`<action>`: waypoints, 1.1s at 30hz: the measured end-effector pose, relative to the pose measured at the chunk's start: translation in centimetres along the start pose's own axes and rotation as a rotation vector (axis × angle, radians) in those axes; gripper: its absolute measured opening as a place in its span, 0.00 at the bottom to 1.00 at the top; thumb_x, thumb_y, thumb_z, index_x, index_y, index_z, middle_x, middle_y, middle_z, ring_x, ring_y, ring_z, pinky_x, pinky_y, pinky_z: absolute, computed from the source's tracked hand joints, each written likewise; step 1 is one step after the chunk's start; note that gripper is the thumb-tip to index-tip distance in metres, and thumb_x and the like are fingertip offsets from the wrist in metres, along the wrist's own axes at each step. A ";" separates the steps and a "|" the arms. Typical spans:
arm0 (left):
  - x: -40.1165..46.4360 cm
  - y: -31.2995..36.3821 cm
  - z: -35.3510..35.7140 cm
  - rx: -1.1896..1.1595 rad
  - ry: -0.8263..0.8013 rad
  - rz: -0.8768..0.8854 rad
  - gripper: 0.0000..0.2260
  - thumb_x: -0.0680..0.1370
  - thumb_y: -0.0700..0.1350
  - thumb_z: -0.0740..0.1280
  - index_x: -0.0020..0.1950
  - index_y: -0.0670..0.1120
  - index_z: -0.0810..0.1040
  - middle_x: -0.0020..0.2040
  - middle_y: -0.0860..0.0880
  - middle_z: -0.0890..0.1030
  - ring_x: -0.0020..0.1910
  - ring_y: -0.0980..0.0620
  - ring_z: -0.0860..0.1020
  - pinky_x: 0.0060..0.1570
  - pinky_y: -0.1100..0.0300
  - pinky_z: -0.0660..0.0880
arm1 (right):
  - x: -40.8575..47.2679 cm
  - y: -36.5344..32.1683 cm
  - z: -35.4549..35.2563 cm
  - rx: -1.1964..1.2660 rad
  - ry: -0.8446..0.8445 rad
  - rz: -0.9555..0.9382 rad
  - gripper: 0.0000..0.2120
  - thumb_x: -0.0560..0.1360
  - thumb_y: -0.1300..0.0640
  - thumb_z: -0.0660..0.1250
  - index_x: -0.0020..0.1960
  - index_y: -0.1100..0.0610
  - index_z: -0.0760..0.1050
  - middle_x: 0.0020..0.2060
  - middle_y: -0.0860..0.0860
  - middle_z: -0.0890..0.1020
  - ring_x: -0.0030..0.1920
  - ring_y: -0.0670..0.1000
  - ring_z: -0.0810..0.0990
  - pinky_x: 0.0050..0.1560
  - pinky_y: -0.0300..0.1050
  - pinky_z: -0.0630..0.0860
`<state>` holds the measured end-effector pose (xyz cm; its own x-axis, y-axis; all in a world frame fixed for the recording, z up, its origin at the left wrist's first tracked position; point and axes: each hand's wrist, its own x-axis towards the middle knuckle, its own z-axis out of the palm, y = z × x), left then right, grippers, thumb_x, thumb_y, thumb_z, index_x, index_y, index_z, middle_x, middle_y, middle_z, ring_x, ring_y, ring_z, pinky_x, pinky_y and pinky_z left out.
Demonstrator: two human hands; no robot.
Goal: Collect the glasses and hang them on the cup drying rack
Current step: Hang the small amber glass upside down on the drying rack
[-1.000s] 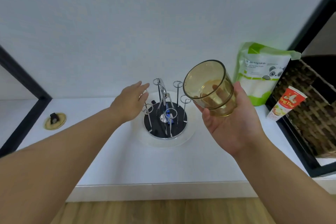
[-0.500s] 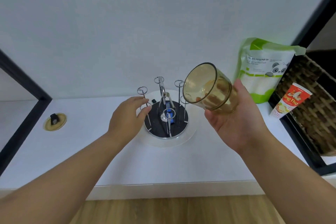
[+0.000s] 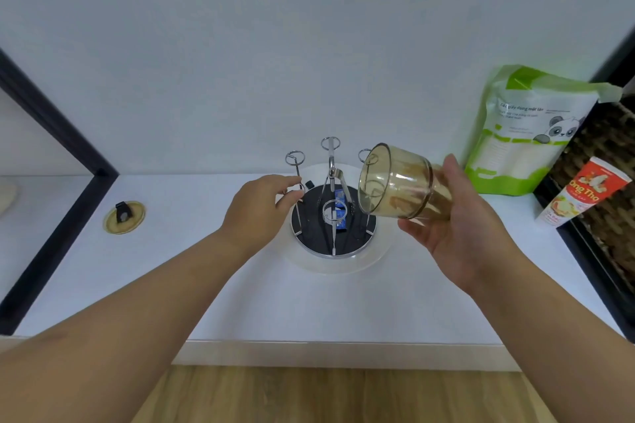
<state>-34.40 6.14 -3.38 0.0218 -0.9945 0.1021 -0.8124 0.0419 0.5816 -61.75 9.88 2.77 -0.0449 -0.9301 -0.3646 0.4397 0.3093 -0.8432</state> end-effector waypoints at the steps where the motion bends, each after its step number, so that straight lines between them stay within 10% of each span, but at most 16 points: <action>1: 0.0 0.0 0.0 -0.002 -0.001 0.001 0.15 0.83 0.53 0.67 0.68 0.53 0.82 0.60 0.52 0.84 0.60 0.52 0.79 0.64 0.54 0.74 | 0.1 -0.2 0.2 -0.056 0.002 -0.054 0.12 0.83 0.42 0.65 0.53 0.50 0.80 0.43 0.50 0.86 0.41 0.52 0.87 0.35 0.47 0.83; 5: 0.2 -0.1 -0.1 -0.020 -0.017 -0.004 0.15 0.83 0.53 0.67 0.68 0.53 0.82 0.60 0.52 0.83 0.61 0.53 0.79 0.64 0.56 0.72 | 0.0 -1.1 1.4 -0.519 0.040 -0.444 0.15 0.78 0.49 0.74 0.64 0.46 0.79 0.46 0.47 0.82 0.42 0.49 0.84 0.33 0.47 0.84; 9: 0.2 -0.4 -0.1 -0.048 -0.025 -0.004 0.14 0.83 0.53 0.67 0.68 0.54 0.82 0.60 0.52 0.83 0.60 0.54 0.79 0.65 0.54 0.73 | -0.1 -0.3 3.4 -1.002 -0.054 -0.715 0.30 0.70 0.36 0.75 0.70 0.38 0.75 0.54 0.46 0.77 0.50 0.44 0.80 0.54 0.45 0.80; 12: 0.3 -0.3 -0.1 -0.045 -0.033 -0.001 0.14 0.83 0.53 0.67 0.68 0.54 0.81 0.61 0.52 0.83 0.61 0.54 0.79 0.64 0.56 0.72 | -0.2 0.8 4.9 -1.223 -0.144 -0.717 0.33 0.71 0.34 0.71 0.75 0.38 0.72 0.57 0.43 0.73 0.52 0.41 0.75 0.48 0.33 0.72; 23: 0.4 -0.9 0.0 -0.074 -0.048 0.023 0.15 0.83 0.54 0.66 0.69 0.54 0.81 0.64 0.53 0.83 0.62 0.54 0.79 0.65 0.56 0.72 | 2.5 5.5 5.9 -1.598 -0.177 -0.736 0.36 0.76 0.36 0.72 0.80 0.45 0.67 0.61 0.49 0.76 0.57 0.56 0.81 0.50 0.52 0.80; 33: 0.4 -0.8 0.1 -0.080 -0.050 0.026 0.16 0.82 0.53 0.67 0.69 0.52 0.81 0.65 0.52 0.83 0.63 0.53 0.79 0.65 0.55 0.72 | 3.5 7.0 6.7 -1.742 -0.187 -0.592 0.39 0.78 0.36 0.70 0.83 0.45 0.60 0.67 0.53 0.74 0.59 0.59 0.81 0.50 0.50 0.77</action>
<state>-33.75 5.75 -3.89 -0.0296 -0.9964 0.0793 -0.7631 0.0738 0.6420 -52.78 7.49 -1.77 0.3114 -0.9496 0.0350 -0.9100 -0.3087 -0.2767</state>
